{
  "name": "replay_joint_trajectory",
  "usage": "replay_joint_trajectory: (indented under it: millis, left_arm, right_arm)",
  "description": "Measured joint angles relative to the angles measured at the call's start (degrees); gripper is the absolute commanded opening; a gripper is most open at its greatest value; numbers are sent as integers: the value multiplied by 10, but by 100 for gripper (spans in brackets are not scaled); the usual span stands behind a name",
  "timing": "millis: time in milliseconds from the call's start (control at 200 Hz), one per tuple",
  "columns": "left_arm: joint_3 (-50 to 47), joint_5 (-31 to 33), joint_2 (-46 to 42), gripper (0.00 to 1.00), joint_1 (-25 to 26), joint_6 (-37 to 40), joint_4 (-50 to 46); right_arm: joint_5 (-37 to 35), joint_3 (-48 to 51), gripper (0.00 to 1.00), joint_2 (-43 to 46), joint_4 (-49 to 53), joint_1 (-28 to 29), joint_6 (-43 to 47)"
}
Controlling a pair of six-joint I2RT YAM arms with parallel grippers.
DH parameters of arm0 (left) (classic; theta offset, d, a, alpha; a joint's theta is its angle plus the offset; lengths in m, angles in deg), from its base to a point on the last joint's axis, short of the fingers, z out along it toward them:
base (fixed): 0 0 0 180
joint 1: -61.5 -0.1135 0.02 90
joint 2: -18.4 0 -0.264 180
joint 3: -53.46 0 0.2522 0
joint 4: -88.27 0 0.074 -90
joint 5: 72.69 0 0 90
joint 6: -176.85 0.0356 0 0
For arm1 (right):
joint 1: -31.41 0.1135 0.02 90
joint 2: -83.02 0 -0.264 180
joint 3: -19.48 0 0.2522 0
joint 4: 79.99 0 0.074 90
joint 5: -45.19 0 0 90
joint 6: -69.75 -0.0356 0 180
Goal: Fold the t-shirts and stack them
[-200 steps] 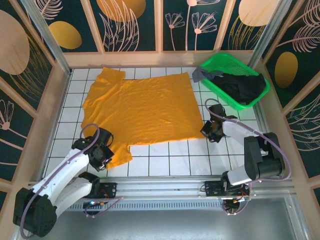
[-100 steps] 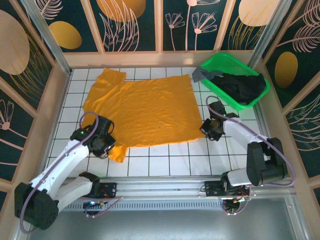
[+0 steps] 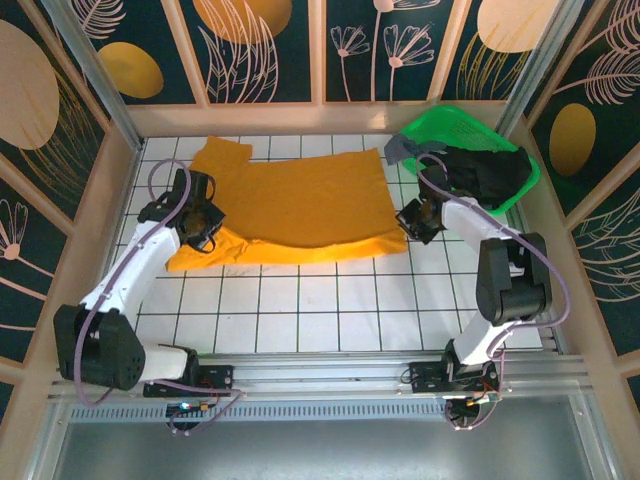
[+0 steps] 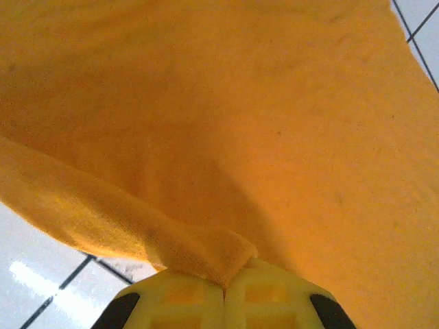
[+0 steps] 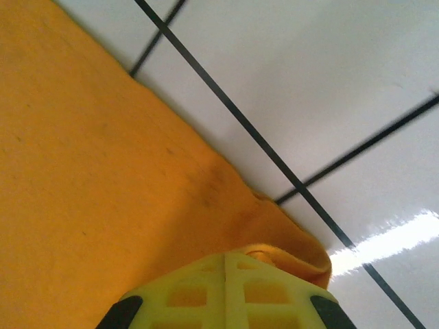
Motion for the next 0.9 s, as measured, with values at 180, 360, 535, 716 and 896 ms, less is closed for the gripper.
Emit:
replay_joint_trajectory:
  millis: [180, 360, 535, 716, 896]
  left_arm:
    - [16, 26, 35, 0, -22, 27, 11]
    - [17, 45, 53, 0, -45, 49, 23]
    - [17, 54, 82, 0, -58, 66, 35]
    - [37, 56, 120, 0, -66, 80, 43]
    - [58, 56, 155, 0, -75, 90, 50]
  right_arm:
    - [-3, -50, 0, -40, -2, -4, -10]
    - [-4, -86, 0, -77, -4, -4, -11]
    - [-3, -120, 0, -104, -5, -4, -10]
    - [-3, -142, 0, -133, -5, -4, -6]
    - [-3, -169, 0, -162, -5, -4, 6]
